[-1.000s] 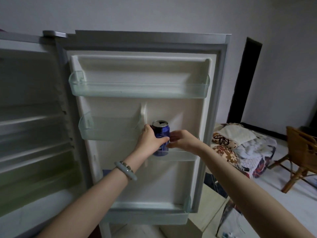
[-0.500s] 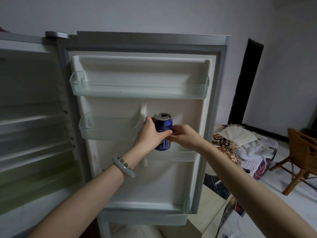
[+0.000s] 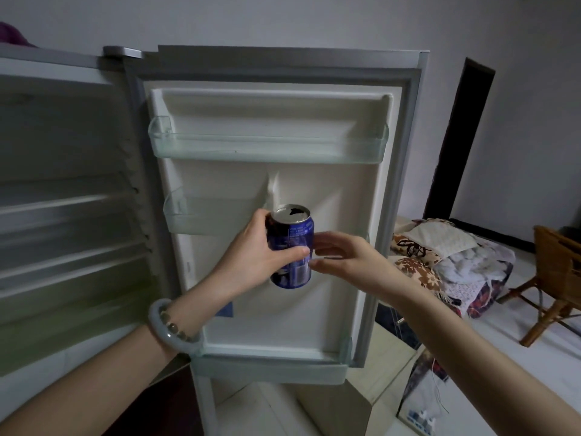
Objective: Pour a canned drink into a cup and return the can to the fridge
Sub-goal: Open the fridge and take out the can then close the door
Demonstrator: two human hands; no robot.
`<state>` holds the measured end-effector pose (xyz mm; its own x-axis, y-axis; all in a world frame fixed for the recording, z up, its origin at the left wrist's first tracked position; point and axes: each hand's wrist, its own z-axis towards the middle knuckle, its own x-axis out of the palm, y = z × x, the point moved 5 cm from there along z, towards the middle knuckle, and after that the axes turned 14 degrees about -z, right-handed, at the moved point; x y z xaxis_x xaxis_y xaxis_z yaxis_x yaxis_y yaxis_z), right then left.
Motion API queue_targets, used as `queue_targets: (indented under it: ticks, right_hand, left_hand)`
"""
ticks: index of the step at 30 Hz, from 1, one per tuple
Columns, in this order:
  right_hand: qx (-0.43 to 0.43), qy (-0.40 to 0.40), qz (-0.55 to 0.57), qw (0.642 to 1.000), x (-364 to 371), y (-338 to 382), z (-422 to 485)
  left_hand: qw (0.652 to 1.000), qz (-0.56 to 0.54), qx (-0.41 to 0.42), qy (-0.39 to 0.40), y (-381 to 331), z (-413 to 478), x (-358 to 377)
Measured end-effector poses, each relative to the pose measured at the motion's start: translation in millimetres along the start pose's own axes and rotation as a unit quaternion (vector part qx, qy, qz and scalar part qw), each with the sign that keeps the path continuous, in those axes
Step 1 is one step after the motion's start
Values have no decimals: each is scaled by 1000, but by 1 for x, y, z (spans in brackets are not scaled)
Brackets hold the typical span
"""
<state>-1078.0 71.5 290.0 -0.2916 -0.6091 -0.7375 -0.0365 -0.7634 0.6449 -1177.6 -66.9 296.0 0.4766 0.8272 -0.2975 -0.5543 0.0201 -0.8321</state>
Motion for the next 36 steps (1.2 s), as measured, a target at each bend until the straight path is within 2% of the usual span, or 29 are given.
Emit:
queue_targets:
  ticks: [6, 11, 15, 21, 26, 36]
  right_hand:
    - [98, 77, 120, 985, 62, -31, -32]
    - [165, 118, 319, 926, 112, -41, -52]
    - [181, 133, 401, 888, 133, -45, -63]
    - [194, 159, 448, 858, 148, -54, -76]
    - [198, 149, 455, 855, 148, -68, -85]
    - [191, 182, 435, 861, 118, -118, -85]
  left_hand:
    - [998, -35, -42, 37, 31, -55, -1]
    - [995, -63, -66, 31, 58, -81, 0]
    - [993, -67, -90, 44, 73, -96, -1]
    - [990, -69, -108, 66, 81, -112, 5]
    - [986, -81, -118, 86, 82, -115, 18]
    - [989, -60, -126, 45, 80, -106, 69]
